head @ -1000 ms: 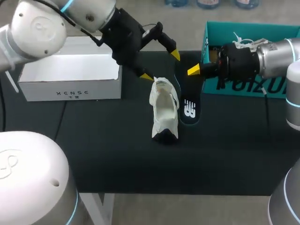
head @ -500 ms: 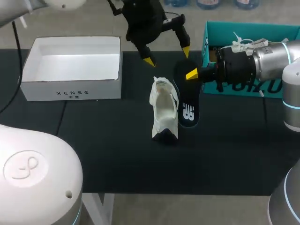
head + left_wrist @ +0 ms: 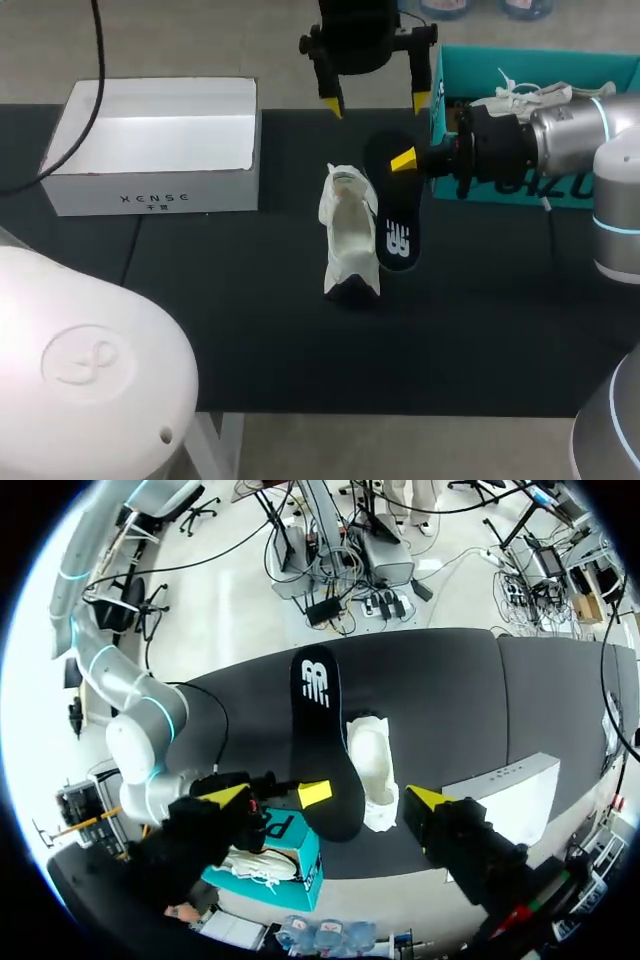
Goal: Take the shoe out of the shoebox, open the shoe tongue, remove and reinsert the insole, then place the shoe into the shoebox
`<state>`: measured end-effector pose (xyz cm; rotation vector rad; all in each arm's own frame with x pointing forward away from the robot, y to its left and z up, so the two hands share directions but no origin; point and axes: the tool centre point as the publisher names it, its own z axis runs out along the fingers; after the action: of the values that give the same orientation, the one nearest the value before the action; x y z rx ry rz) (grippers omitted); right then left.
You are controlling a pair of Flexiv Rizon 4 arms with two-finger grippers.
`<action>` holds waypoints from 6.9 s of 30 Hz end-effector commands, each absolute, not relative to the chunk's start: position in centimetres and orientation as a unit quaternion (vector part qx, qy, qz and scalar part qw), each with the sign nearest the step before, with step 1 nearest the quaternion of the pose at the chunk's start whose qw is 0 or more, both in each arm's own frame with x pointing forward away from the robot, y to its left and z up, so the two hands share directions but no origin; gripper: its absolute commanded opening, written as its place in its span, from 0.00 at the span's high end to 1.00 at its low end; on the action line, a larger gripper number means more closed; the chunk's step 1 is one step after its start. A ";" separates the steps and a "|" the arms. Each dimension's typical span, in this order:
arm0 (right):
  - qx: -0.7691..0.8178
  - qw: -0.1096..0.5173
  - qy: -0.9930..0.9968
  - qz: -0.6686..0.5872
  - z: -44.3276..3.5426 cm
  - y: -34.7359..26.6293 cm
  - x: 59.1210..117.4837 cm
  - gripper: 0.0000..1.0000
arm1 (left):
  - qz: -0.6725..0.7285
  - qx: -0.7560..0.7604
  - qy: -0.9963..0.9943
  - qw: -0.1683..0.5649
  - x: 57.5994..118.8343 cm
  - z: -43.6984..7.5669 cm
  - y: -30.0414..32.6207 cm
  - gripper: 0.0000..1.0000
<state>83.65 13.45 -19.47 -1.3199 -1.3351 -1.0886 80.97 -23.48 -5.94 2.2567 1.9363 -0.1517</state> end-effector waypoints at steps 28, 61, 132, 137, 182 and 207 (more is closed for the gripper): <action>-0.527 0.478 -0.521 -0.471 -18.9 13.2 84.1 1.00 | -0.007 0.727 0.683 0.064 81.1 -5.7 -26.7 0.00; -0.517 0.492 -0.527 -0.462 -17.8 12.3 82.8 1.00 | -0.132 0.682 0.684 0.224 79.6 -5.4 -24.8 0.00; -0.519 0.518 -0.524 -0.433 -15.0 11.0 81.8 1.00 | -0.417 0.433 0.519 0.608 81.0 -9.0 -22.3 0.00; -0.517 0.520 -0.523 -0.434 -15.0 11.1 81.8 1.00 | -0.417 0.440 0.519 0.602 81.4 -8.9 -22.7 0.00; -0.506 0.524 -0.516 -0.450 -14.2 11.7 81.0 1.00 | -0.474 0.476 0.505 0.542 82.1 -14.3 -26.8 0.69; -0.511 0.528 -0.509 -0.448 -14.5 11.4 81.1 0.67 | -0.477 0.471 0.511 0.539 82.6 -15.7 -27.7 1.00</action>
<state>81.15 11.42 -14.53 -1.2194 -1.2157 -1.0701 82.53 -27.32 -15.43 1.1238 1.2159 -1.1354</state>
